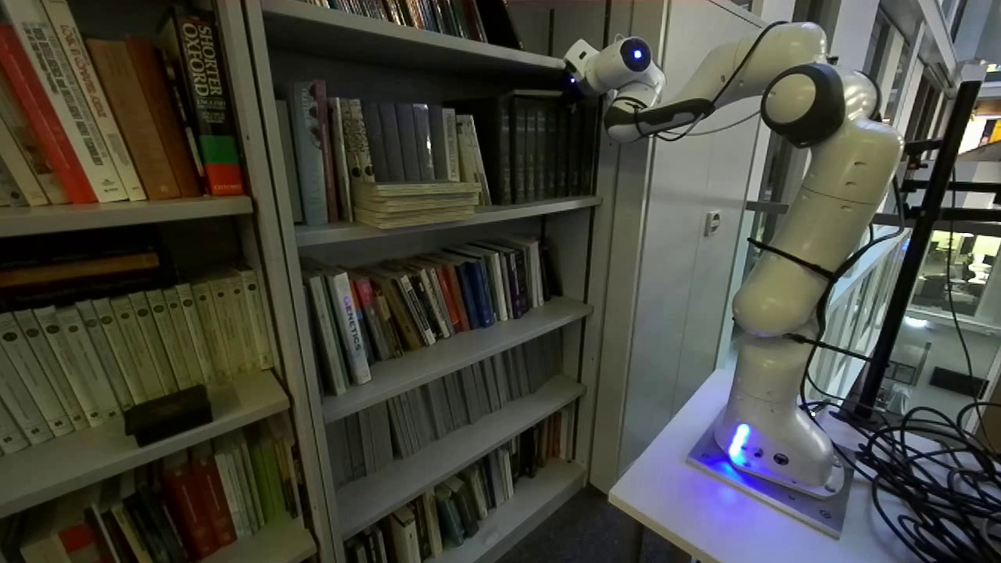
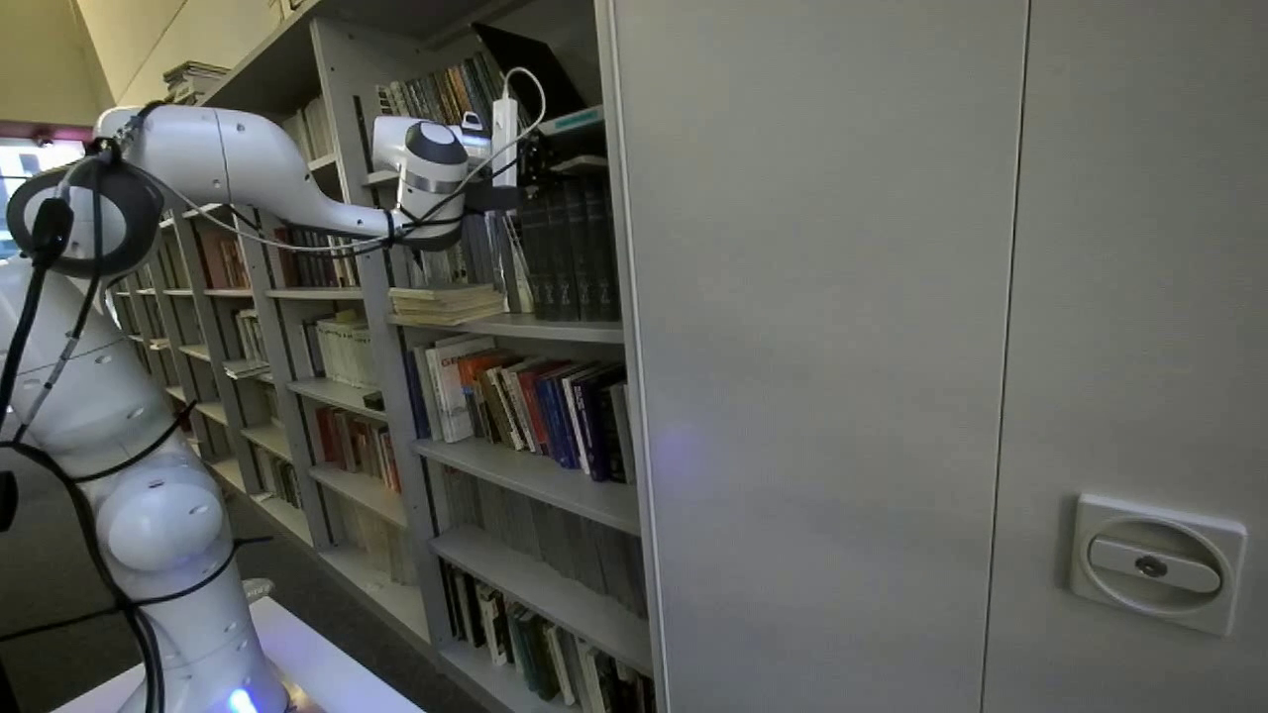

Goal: Pick up the book on top of the pile of books on the bookshelf and then put it on top of the books that are arranged on the shelf

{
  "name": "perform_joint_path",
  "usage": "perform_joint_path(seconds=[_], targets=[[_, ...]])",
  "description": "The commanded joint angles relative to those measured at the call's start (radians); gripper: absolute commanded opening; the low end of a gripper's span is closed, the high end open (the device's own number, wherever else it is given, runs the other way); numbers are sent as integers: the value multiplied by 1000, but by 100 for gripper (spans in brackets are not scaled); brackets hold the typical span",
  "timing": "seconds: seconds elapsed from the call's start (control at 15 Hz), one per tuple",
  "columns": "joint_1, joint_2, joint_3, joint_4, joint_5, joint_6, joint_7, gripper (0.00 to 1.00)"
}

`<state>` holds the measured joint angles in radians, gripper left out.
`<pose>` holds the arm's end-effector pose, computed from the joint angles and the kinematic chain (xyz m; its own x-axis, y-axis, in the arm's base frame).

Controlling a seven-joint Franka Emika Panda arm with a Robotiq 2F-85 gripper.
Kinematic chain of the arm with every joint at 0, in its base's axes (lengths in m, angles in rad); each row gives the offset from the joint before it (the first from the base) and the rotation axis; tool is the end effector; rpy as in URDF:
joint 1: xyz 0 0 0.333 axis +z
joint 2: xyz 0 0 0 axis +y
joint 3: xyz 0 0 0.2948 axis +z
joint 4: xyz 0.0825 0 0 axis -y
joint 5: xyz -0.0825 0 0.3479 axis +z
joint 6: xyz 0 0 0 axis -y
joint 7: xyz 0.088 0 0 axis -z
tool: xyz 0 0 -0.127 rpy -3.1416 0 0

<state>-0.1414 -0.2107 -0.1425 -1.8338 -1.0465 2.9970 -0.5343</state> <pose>0.5047 -0.0959 0.7304 0.3932 0.9194 0.0083 0.1158 -0.0584 0.9916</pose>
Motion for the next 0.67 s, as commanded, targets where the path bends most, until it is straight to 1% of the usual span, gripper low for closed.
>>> perform_joint_path(seconds=[0.0,0.2,0.33,0.6], targets=[[20,107,-10,181,72,65,-20,3],[17,91,-12,154,105,75,-15,3],[14,91,-12,156,112,83,-16,3],[10,100,-15,177,84,130,-7,3]])
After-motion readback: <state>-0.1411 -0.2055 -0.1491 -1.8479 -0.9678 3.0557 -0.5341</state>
